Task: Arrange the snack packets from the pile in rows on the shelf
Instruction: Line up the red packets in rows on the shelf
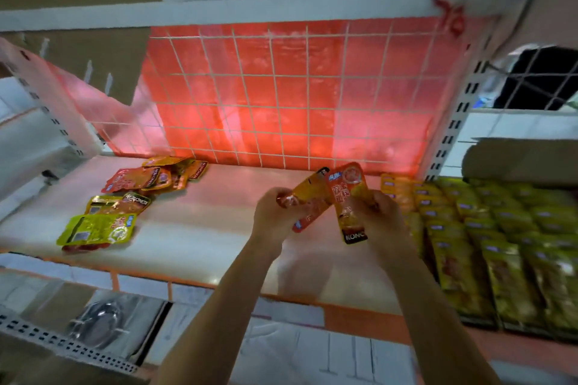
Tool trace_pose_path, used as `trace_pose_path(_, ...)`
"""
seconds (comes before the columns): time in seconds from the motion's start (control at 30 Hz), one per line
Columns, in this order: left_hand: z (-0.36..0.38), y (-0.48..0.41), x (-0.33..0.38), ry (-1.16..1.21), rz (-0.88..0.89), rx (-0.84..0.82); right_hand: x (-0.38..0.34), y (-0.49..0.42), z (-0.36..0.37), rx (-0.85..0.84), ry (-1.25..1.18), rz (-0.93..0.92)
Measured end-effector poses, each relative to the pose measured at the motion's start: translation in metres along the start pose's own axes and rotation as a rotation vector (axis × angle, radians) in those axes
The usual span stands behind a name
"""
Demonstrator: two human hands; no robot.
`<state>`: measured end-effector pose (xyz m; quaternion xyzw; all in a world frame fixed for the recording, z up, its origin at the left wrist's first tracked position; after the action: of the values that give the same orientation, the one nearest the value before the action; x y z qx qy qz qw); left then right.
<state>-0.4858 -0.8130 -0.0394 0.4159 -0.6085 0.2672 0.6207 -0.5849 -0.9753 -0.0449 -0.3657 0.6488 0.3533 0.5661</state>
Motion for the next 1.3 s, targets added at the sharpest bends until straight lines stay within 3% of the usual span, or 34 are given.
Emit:
trace_pose_path(0.17,0.081,0.003,0.008,0.17,0.055,-0.132,0.003,0.024,-0.083,0.082,0.007,-0.038)
trace_pose_path(0.47,0.215,0.01,0.018,0.352,-0.015,-0.3,0.016,0.058,-0.206,0.126,0.053,0.012)
trace_pose_path(0.63,0.284,0.016,0.022,0.338,-0.058,-0.418,0.025,0.074,-0.266,0.198,0.09,0.038)
trace_pose_path(0.93,0.383,0.024,0.032,0.178,-0.036,-0.464,0.041,0.105,-0.368,0.306,0.065,0.057)
trace_pose_path(1.17,0.448,0.034,0.03,-0.382,0.09,-0.428,0.05,0.127,-0.44,0.528,0.066,0.031)
trace_pose_path(1.3,0.471,0.045,0.028,-0.515,0.111,-0.485,0.054,0.137,-0.461,0.532,0.159,0.051)
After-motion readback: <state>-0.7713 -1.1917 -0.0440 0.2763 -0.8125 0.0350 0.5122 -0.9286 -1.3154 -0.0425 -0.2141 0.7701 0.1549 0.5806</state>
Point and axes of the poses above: each hand's wrist, its own y-axis away from the middle knuckle, its own z-axis out of the palm, x = y × z, the point moved 4 cm from there along -y, towards the middle knuckle, and after that the axes turned 15 degrees about -x, right-handed, at the moved point
